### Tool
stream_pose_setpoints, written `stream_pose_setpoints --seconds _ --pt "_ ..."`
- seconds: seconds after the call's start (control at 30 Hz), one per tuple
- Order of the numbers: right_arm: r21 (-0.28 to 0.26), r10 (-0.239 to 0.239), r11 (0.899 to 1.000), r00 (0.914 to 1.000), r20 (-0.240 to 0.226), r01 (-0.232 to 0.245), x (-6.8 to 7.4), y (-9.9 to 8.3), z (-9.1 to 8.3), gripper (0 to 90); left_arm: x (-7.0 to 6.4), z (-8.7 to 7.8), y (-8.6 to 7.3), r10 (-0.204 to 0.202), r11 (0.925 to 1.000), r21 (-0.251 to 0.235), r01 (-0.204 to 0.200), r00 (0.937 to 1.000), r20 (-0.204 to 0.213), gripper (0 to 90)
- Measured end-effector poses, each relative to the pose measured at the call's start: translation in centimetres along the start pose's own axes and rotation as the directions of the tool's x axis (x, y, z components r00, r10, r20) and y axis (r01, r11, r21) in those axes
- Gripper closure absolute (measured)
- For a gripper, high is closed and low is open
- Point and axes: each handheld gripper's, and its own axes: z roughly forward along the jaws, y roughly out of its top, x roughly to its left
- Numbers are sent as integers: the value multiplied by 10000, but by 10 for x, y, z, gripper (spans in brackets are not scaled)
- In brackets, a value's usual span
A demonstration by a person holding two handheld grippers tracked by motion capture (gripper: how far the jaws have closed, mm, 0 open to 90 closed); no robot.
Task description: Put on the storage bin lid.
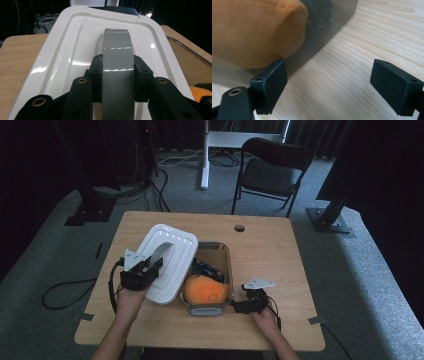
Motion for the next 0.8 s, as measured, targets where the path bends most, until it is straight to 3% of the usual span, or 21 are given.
stream_pose_setpoints --seconds 0.8 --pt "-55 -319 9995 9990 -301 318 30 11 19 131 -7 0 11 107 9999 -121 -104 9996 242 673"
